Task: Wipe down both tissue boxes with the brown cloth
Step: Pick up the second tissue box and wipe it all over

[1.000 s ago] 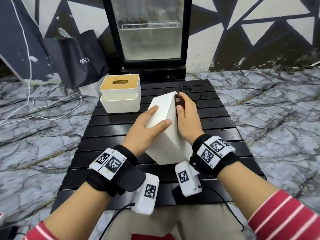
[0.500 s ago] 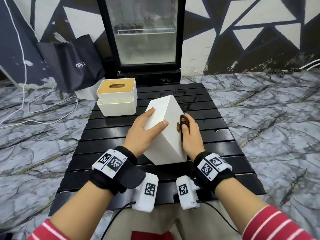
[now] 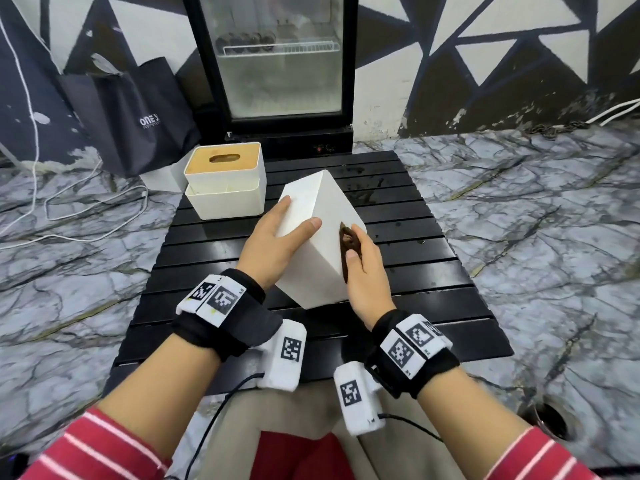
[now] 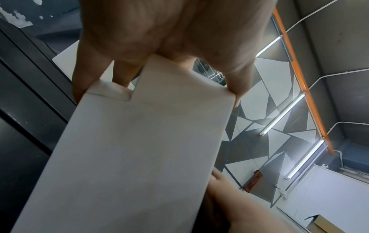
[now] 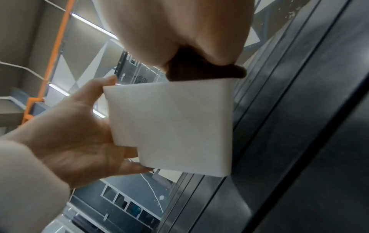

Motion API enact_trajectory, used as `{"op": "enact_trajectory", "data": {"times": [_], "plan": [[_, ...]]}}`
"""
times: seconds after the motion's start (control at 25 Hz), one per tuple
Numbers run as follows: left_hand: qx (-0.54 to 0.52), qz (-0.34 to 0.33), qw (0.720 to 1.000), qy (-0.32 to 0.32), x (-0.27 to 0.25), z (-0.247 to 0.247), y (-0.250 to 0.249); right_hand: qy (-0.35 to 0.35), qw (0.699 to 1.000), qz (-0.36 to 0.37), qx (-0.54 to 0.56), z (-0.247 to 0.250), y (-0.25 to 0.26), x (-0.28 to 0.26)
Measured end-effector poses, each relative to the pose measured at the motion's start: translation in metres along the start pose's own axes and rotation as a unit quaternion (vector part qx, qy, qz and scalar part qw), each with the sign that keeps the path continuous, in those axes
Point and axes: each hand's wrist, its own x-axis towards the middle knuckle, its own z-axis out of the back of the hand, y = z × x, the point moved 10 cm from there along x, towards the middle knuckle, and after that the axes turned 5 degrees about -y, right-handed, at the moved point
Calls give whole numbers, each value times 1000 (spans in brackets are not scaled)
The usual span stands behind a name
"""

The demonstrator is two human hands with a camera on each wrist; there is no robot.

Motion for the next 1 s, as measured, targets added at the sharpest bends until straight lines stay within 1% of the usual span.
{"op": "enact_trajectory", "data": {"times": [0.12, 0.32, 0.52, 0.72, 0.88, 1.0], "plan": [[3, 1, 1000, -1, 1, 0, -1, -18, 999, -29, -11, 2, -7, -6], [10, -8, 1000, 15, 3, -3, -3, -9, 1000, 14, 12, -7, 16, -11], [4, -18, 999, 33, 2, -7, -5, -11, 999, 6, 34, -5, 17, -14], [13, -10, 999, 29, 1, -5, -5, 12, 996, 85, 37, -17, 47, -10], [-1, -2, 999, 41, -2, -7, -7, 12, 996, 79, 41, -13, 38, -8], [9, -23, 998, 60, -6, -13, -17, 14, 994, 98, 35, -13, 44, -14]]}}
